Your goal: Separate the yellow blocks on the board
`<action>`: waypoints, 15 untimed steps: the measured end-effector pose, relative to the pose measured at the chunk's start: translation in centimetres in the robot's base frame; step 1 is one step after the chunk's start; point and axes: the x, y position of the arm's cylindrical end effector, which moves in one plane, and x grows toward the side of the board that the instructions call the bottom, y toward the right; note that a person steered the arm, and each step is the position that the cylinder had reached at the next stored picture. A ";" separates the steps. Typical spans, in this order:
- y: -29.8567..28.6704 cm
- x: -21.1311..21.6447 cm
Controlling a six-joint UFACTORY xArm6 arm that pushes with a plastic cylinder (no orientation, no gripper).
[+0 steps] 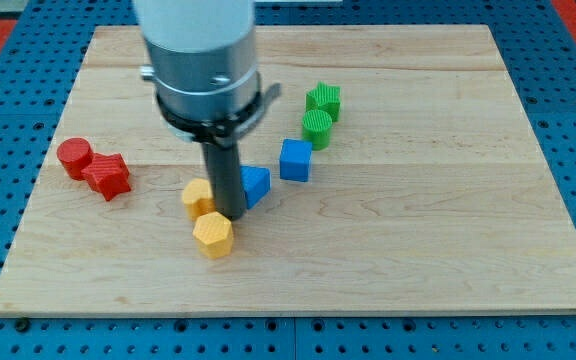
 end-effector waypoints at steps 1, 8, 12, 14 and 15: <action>-1.9 1.4; -3.5 6.6; -15.1 -0.8; -14.3 -6.8; -14.5 -6.6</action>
